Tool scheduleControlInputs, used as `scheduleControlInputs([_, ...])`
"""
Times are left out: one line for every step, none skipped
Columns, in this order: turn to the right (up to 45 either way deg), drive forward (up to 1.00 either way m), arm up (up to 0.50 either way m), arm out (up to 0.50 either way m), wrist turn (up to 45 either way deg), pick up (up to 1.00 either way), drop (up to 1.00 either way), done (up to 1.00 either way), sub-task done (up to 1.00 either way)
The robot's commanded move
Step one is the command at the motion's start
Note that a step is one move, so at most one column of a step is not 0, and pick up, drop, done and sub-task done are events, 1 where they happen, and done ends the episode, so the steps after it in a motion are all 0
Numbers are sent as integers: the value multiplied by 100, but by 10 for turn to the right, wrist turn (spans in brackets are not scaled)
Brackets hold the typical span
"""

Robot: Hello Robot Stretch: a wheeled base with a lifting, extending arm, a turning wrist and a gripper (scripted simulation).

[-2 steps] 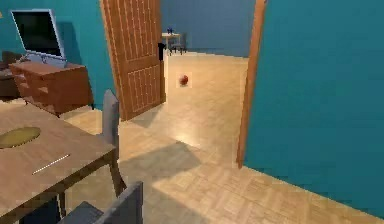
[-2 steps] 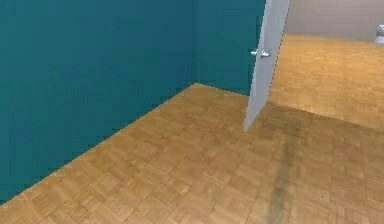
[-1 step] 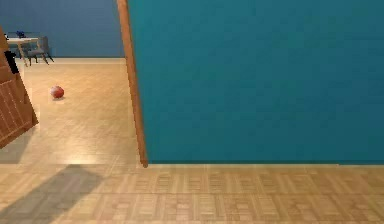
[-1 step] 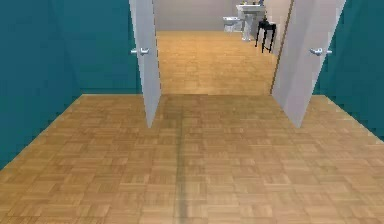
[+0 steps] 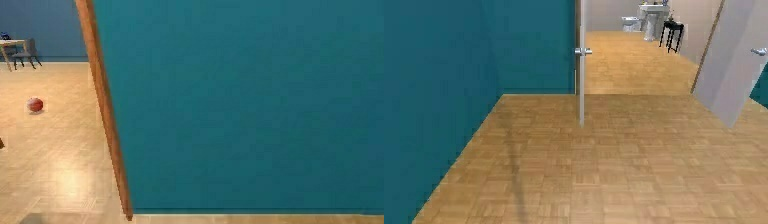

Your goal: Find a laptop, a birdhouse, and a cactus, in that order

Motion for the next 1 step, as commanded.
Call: scheduleControlInputs([-450,0,0,0,0,0,0,0,0])
